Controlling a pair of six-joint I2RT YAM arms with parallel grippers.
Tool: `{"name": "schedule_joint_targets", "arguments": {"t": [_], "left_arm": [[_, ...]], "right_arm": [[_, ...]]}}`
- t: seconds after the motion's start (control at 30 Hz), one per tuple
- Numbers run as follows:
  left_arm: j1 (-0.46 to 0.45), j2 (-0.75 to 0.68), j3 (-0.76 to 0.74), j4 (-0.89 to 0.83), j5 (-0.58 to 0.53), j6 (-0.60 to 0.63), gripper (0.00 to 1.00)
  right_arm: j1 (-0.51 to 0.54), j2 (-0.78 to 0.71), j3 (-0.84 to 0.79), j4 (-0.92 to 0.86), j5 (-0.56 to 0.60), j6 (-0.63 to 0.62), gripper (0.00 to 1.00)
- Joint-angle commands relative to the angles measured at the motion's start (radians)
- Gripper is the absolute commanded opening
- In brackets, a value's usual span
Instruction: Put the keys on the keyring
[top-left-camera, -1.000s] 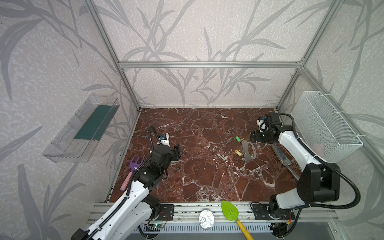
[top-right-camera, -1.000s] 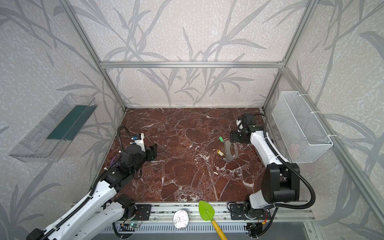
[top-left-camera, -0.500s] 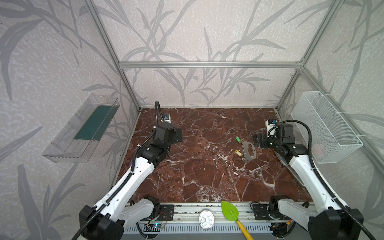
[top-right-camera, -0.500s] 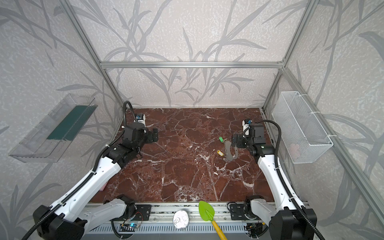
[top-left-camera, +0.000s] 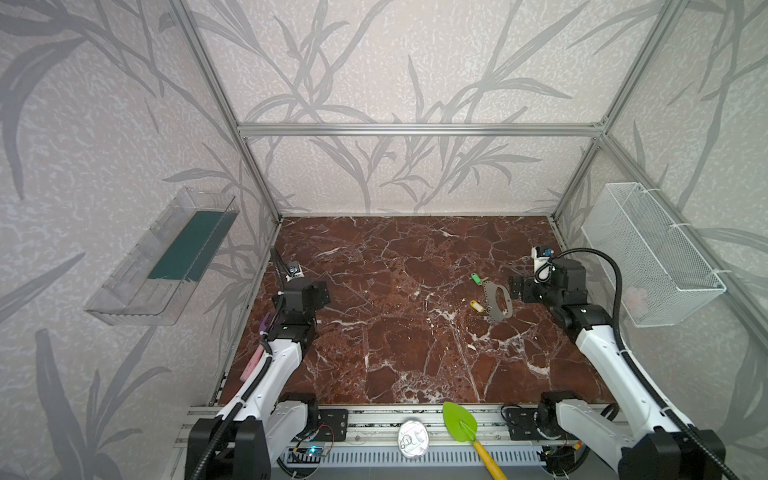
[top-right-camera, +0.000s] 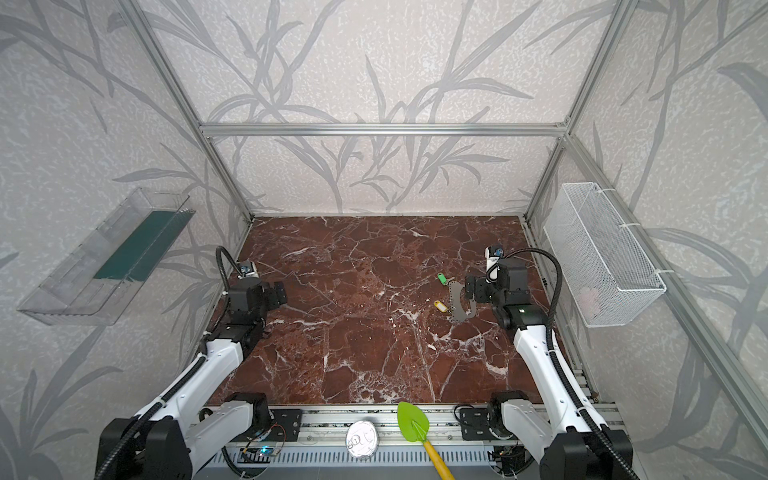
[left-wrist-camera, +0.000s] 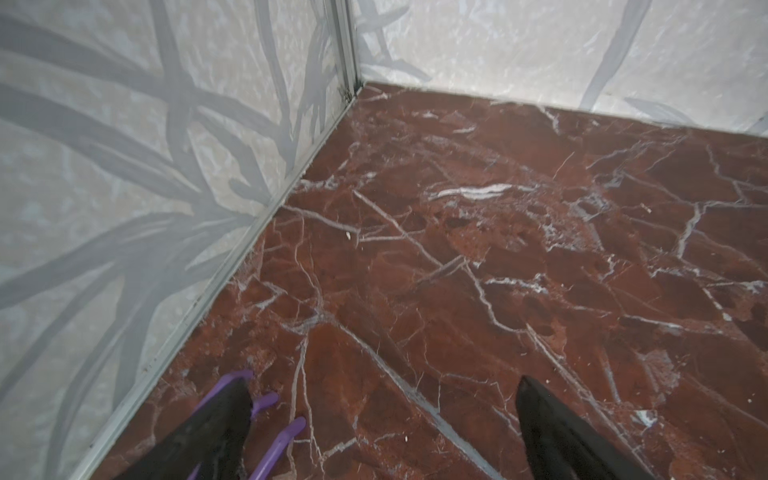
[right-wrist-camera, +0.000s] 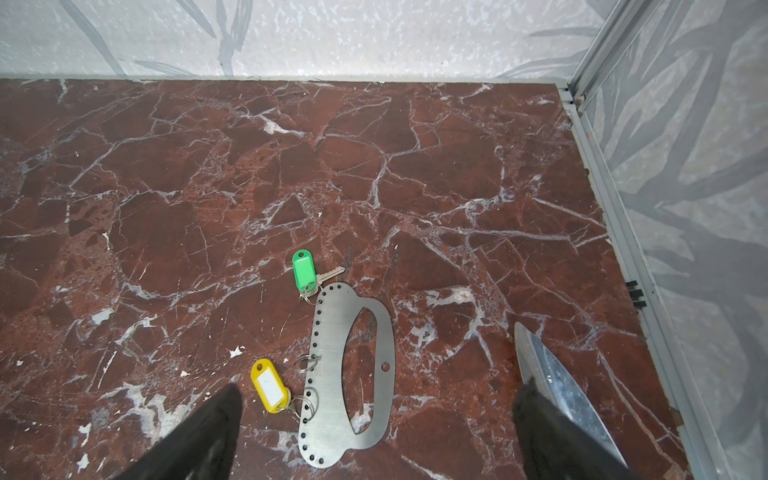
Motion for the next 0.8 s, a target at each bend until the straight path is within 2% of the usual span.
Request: {"name": "schedule_joint_targets", "arguments": {"t": [0.0, 0.13, 0.3, 0.53, 0.63, 0.67, 0.73, 0.77], "left_arm": [[0.016, 0.047, -0.069, 0.338, 0.039, 0.031, 0.99], [0.056, 0.139, -0.135, 0.556, 0.102, 0.023, 0.99], [0.086, 0.286, -0.147, 0.722, 0.206, 0.052, 0.99], [0.127, 0.568, -0.145, 1.018, 0.361, 0.071, 0.99], [0.137, 0.488, -0.097, 0.782, 0.405, 0.079, 0.99], [0.136, 0.500, -0.087, 0.790, 0.411, 0.084, 0.99], [0.138, 0.554, -0.103, 0.913, 0.422, 0.085, 0.99], [0.139, 0.544, -0.103, 0.883, 0.418, 0.084, 0.99]], "right_arm": [[-0.002, -0.022, -0.009, 0.054, 0.017, -0.036, 0.99], [-0.002, -0.030, -0.033, 0.088, 0.012, -0.054, 0.99], [-0.003, -0.037, -0.107, 0.190, -0.026, -0.110, 0.99], [-0.004, -0.089, -0.206, 0.338, -0.011, -0.114, 0.99], [-0.003, -0.086, -0.220, 0.364, -0.014, -0.118, 0.99], [-0.003, -0.082, -0.225, 0.374, -0.014, -0.117, 0.99], [-0.005, -0.070, -0.240, 0.404, -0.018, -0.122, 0.99], [-0.005, -0.066, -0.247, 0.414, -0.021, -0.125, 0.99]]}}
